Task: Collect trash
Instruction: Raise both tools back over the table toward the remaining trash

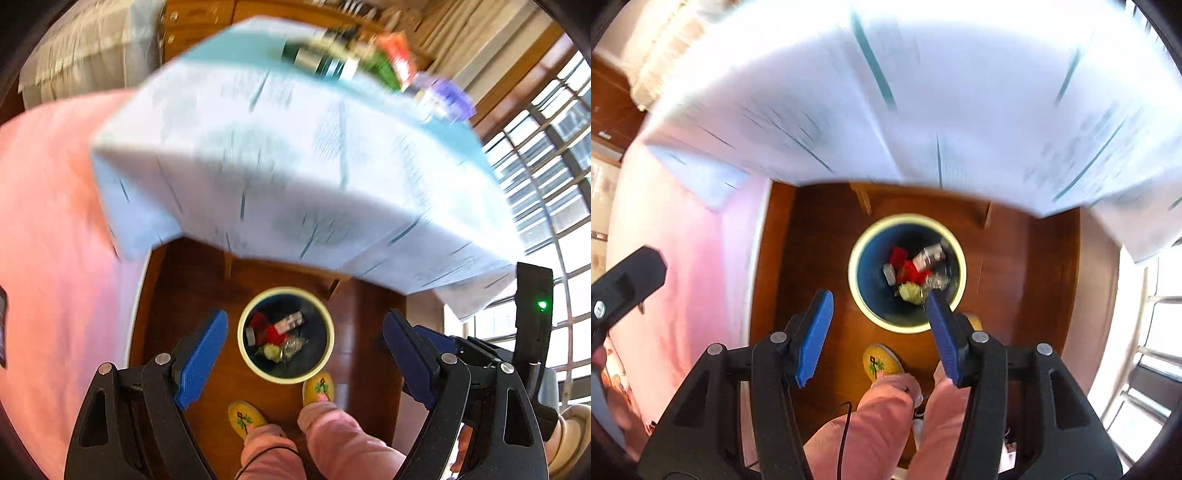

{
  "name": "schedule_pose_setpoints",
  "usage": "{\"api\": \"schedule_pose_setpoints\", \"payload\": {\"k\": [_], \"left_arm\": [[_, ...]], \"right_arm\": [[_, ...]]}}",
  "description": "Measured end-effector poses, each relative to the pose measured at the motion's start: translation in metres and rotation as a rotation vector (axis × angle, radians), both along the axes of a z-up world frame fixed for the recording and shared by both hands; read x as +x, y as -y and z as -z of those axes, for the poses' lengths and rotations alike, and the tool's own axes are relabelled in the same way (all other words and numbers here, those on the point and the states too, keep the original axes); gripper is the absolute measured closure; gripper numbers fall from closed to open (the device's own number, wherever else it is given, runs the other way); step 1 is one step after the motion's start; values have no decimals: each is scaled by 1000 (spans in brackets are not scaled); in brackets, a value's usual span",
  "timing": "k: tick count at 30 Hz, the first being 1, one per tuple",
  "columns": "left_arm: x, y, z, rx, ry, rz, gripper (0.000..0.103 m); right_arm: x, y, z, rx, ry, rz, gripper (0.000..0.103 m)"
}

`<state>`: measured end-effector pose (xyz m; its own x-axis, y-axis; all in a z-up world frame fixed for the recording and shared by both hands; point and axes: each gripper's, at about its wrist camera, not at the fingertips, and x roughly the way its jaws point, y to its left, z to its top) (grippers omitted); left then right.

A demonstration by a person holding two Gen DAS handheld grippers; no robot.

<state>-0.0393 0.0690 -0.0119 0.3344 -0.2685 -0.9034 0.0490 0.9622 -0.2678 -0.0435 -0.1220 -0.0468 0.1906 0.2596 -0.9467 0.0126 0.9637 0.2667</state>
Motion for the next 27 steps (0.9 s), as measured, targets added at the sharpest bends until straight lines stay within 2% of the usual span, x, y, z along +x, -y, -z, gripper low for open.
{"api": "schedule_pose_setpoints", "payload": {"k": [6,9,13,19,27], "left_arm": [[2,-1,-89,3,118,22,16],[6,-1,-127,-17,157,35,16],[11,0,-170,8,213,63,16],[30,2,-210,7,263,92,16],[66,21,-233,24,270,141,16]], "right_arm": [[-3,10,-93,-1,145,50,53],[-3,21,-128,8,212,102,53],[-1,36,-172,18,305,169,53],[7,55,-228,13,437,249,53],[18,92,-260,4,521,339,53]]}}
